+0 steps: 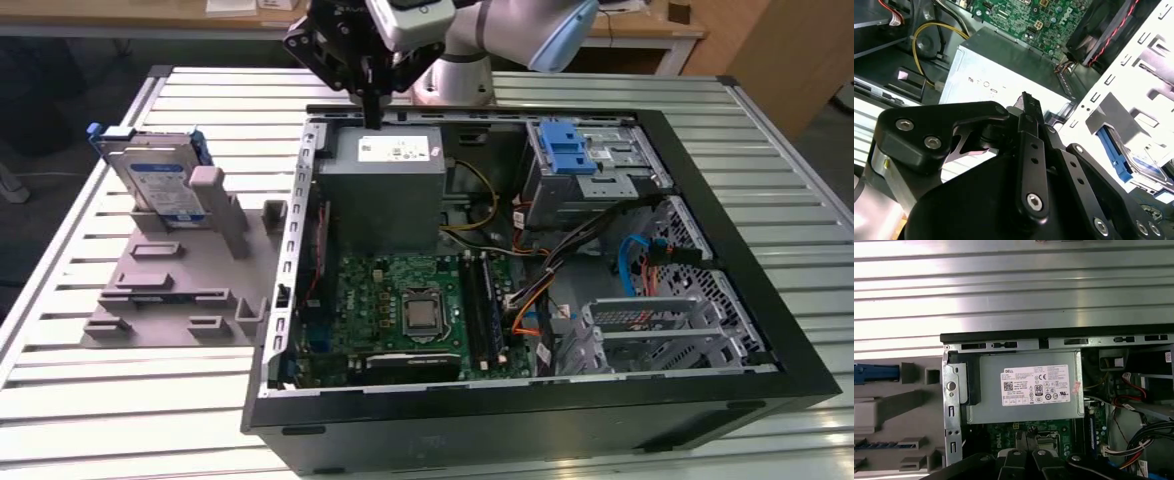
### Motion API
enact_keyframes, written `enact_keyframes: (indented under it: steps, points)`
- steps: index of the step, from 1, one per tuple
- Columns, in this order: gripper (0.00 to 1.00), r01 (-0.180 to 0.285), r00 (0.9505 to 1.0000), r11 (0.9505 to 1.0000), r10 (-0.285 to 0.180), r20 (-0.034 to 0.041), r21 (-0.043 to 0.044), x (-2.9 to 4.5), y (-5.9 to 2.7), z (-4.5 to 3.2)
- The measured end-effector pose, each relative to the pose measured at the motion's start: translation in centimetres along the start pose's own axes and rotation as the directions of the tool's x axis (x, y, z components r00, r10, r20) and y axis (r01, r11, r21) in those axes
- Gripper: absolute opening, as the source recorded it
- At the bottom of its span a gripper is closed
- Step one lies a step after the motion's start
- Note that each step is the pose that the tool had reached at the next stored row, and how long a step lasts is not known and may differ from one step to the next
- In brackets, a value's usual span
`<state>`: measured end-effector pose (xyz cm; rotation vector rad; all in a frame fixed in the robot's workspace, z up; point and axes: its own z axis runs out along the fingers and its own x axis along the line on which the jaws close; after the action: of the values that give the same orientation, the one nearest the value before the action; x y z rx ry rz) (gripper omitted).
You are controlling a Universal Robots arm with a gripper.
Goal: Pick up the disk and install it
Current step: 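Reach for the disk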
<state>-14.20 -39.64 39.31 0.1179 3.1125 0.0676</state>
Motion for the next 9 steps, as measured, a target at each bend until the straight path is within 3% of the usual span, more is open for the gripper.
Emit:
enact_keyframes:
  steps: [9]
  points:
    - [0.11,0.0,1.0,1.0,0.0,0.0,-0.0001,1.03,0.17,0.01]
